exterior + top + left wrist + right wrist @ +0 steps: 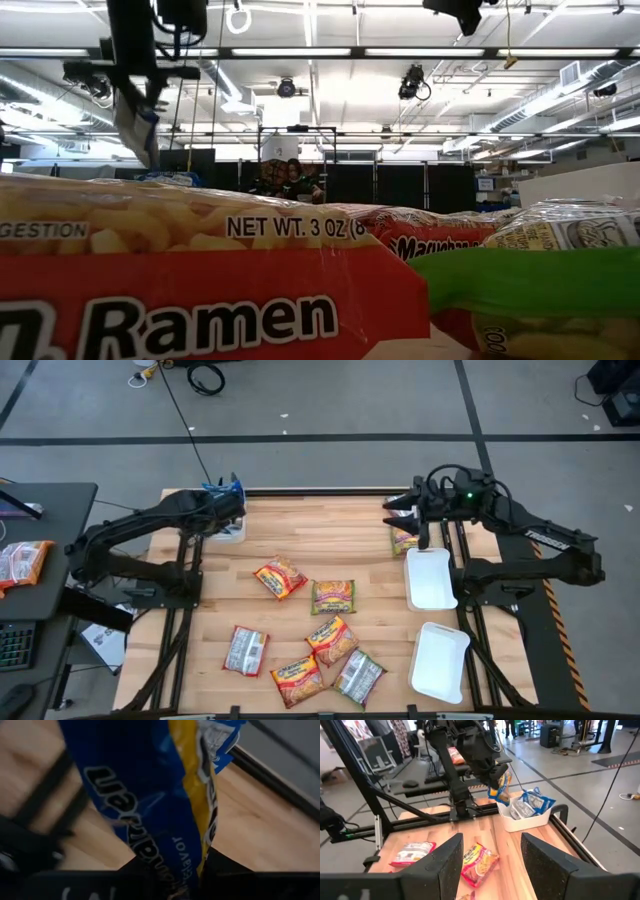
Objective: Sort Maruchan noodles
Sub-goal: Put the blue noodle pack into the top left white bin
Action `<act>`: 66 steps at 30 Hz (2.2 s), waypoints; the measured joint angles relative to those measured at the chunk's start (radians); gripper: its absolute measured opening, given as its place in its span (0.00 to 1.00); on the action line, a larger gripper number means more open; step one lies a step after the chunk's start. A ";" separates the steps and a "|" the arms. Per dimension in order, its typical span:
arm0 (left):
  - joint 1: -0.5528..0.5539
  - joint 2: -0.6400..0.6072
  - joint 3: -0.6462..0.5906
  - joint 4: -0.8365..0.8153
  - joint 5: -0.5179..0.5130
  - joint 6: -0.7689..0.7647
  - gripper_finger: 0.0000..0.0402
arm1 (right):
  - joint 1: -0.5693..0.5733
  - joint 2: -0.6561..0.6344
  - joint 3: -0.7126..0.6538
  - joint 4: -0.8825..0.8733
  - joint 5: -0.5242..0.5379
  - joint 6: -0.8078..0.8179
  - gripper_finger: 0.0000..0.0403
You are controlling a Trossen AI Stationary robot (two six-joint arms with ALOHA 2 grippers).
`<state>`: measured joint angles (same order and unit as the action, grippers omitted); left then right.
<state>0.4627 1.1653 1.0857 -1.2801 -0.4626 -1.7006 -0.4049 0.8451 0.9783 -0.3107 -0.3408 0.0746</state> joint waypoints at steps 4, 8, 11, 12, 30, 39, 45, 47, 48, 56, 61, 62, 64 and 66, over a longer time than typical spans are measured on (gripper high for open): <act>0.058 -0.002 -0.113 0.194 0.035 -0.132 0.15 | 0.000 0.003 0.000 -0.004 0.000 -0.020 0.51; 0.133 -0.002 -0.194 0.299 0.075 -0.205 0.16 | 0.000 0.001 0.000 -0.034 0.000 -0.026 0.51; 0.172 -0.001 -0.215 0.302 0.083 -0.256 0.16 | 0.000 -0.002 0.000 -0.073 0.000 -0.031 0.51; 0.179 -0.001 -0.218 0.296 0.095 -0.281 0.16 | 0.000 -0.002 0.000 -0.084 0.000 -0.033 0.51; 0.357 0.005 -0.325 0.531 0.438 -0.317 0.16 | 0.000 -0.004 0.000 -0.113 0.114 -0.041 0.51; 0.449 0.006 -0.389 0.536 0.440 -0.455 0.16 | 0.024 -0.004 0.000 -0.113 0.131 0.057 0.51; 0.515 0.006 -0.431 0.541 0.432 -0.451 0.16 | 0.169 0.007 0.000 -0.110 0.296 -0.047 0.50; 0.535 0.006 -0.434 0.558 0.424 -0.416 0.17 | 0.221 0.020 0.000 -0.109 0.374 -0.068 0.50; 0.546 0.006 -0.434 0.576 0.417 -0.404 0.17 | 0.244 0.027 0.000 -0.110 0.408 -0.074 0.50; 0.629 0.006 -0.434 0.716 0.383 -0.284 0.38 | 0.313 0.122 0.000 -0.069 0.501 -0.043 0.50; 0.654 0.006 -0.434 0.743 0.394 -0.263 0.55 | 0.307 0.161 0.000 -0.014 0.493 -0.018 0.50; 0.657 0.006 -0.434 0.746 0.394 -0.264 0.58 | 0.304 0.164 0.000 -0.003 0.491 -0.022 0.50; 0.661 0.004 -0.431 0.748 0.388 -0.286 0.62 | 0.295 0.167 0.000 0.007 0.480 -0.024 0.50; 0.662 0.004 -0.418 0.747 0.364 -0.290 0.64 | 0.287 0.168 0.000 0.004 0.473 -0.023 0.50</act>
<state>1.1244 1.1694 0.6673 -0.5326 -0.0987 -1.9911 -0.1175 1.0126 0.9783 -0.3065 0.1323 0.0513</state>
